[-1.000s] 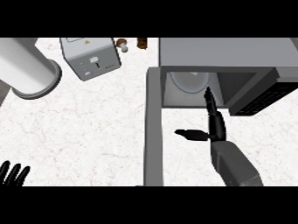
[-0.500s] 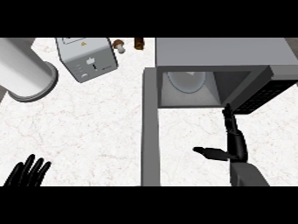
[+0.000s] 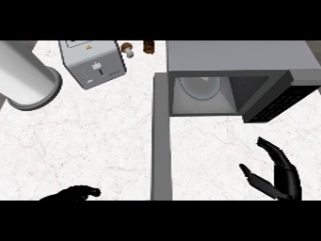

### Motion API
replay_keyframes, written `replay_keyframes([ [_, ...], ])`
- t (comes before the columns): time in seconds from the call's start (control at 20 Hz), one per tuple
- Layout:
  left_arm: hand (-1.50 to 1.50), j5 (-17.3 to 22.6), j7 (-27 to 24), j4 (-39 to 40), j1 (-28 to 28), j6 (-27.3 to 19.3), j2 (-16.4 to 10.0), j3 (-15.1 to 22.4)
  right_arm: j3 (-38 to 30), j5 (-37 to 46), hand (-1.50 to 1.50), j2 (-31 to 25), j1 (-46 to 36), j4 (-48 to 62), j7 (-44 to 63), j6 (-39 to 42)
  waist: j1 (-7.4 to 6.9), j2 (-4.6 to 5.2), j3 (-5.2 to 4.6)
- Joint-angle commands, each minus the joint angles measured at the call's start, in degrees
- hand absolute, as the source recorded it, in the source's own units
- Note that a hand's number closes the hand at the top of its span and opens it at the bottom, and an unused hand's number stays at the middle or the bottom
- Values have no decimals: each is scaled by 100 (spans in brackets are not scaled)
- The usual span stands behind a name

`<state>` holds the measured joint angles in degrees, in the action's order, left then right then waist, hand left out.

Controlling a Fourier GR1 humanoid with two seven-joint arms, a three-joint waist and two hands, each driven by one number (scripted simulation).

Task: Pick up the milk, place it into the microwave and close the microwave

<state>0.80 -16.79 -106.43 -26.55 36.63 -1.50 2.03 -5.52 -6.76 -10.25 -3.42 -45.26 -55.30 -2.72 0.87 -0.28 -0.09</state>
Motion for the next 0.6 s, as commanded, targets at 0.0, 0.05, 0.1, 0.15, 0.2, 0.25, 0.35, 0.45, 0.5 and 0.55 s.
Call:
replay_keyframes([
  [0.0, 150, -640, 224, -410, 103, -455, 143, 908, -129, -235, -150, -152, 524, -408, -20, 292, -46, 12, 8],
  [0.05, 150, -773, -86, 248, 513, -240, 82, 518, -172, -360, -150, -419, 944, -734, -29, 625, 15, 10, 2],
  [0.1, 150, -680, -77, 433, 588, -380, 145, 682, -293, -522, -150, -447, 961, -772, -5, 760, -21, 18, 4],
  [0.15, 150, -576, 51, 650, 935, -276, 146, 487, -382, -563, -150, -488, 892, -481, -150, 889, -40, 27, 8],
  [0.2, 150, -766, -145, 666, 631, -660, 147, 976, -210, -567, -150, -372, 1325, -1390, 297, 672, -34, 15, 2],
  [0.25, 150, -745, 198, 584, 879, -1071, 148, 1192, -576, -841, -150, -764, 824, -946, 434, 986, -47, 24, 7],
  [0.35, 150, -764, 101, 1131, 1455, -1396, 149, 932, -572, -788, -150, -780, 1322, -999, 221, 1041, -27, 28, 6],
  [0.45, 150, -1022, -186, 1713, 1865, -1789, 149, 816, -590, -886, -150, -764, 1416, -1467, 498, 957, -14, 28, 2],
  [0.5, 150, -1024, -194, 1720, 1875, -2232, 150, 1312, -750, -959, -150, -925, 1211, -986, 273, 1254, -43, 30, 7],
  [0.55, 150, -1193, -474, 2072, 2145, -1998, 150, 964, -804, -795, -150, -961, 1052, -341, -150, 1304, -60, 36, 11],
])
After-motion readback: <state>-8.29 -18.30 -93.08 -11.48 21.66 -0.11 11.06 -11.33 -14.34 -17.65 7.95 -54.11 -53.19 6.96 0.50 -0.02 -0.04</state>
